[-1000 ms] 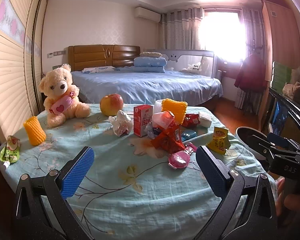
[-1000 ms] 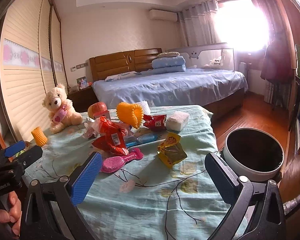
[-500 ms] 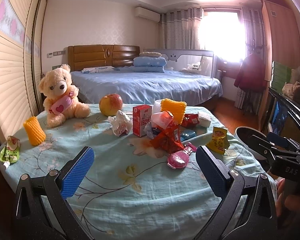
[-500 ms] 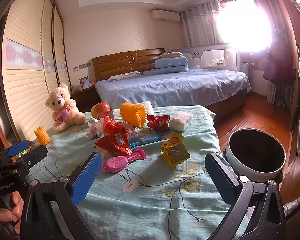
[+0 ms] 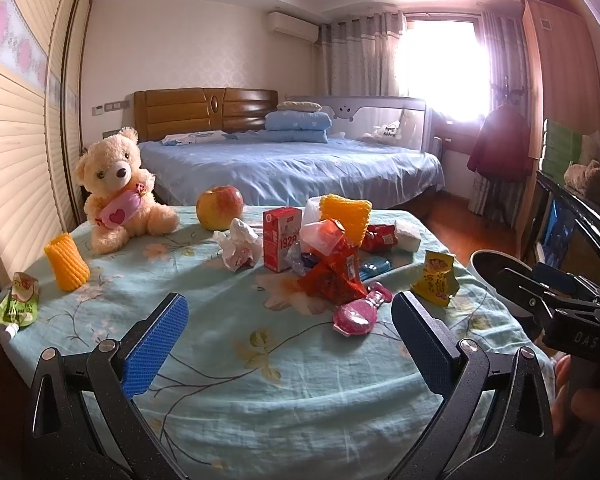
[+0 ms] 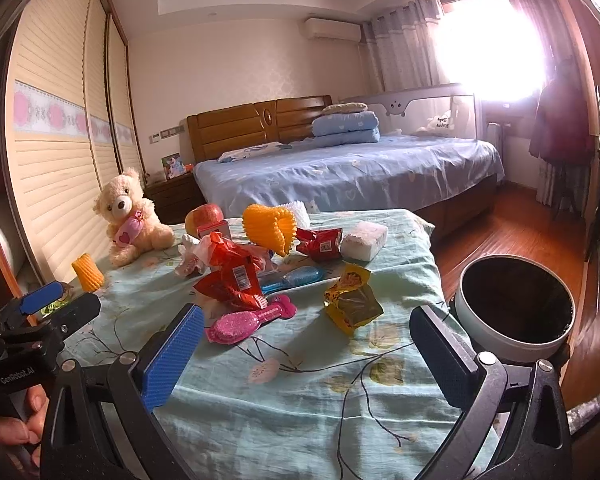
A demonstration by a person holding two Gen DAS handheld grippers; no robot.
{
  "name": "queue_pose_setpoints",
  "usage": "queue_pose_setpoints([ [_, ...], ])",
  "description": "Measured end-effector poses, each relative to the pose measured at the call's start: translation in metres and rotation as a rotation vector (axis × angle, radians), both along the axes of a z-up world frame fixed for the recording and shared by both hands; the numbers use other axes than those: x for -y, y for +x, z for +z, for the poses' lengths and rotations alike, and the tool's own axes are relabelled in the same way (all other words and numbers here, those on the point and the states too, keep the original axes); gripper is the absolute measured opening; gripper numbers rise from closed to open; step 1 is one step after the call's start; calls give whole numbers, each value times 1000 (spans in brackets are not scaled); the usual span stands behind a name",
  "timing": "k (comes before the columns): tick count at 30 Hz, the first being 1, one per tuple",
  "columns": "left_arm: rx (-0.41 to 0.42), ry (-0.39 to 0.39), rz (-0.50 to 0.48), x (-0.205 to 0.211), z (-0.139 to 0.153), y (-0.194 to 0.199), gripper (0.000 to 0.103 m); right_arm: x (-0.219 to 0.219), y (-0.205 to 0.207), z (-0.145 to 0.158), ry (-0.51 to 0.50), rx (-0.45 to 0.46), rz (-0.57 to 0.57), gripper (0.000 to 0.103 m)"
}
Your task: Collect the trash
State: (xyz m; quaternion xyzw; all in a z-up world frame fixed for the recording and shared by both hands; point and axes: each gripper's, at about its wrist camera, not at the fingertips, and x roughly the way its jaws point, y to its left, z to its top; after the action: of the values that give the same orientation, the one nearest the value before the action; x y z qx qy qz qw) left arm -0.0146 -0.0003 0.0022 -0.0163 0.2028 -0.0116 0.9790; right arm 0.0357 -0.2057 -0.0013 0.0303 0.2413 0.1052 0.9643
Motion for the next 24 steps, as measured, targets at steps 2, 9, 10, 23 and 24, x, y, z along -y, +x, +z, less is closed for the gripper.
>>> queue_pose_setpoints([
  [2, -3, 2, 0, 0, 0, 0, 103, 0, 0, 0, 0, 0, 1, 103],
  [9, -5, 4, -1, 0, -1, 1, 103, 0, 0, 0, 2, -1, 0, 103],
  [10, -5, 4, -1, 0, -1, 1, 103, 0, 0, 0, 1, -1, 0, 103],
  [23, -65, -4, -19, 2, -13, 18, 103, 5, 7, -8, 14, -43, -3, 103],
  [24, -73, -6, -24, 2, -15, 21, 103, 4, 8, -10, 17, -53, -3, 103],
])
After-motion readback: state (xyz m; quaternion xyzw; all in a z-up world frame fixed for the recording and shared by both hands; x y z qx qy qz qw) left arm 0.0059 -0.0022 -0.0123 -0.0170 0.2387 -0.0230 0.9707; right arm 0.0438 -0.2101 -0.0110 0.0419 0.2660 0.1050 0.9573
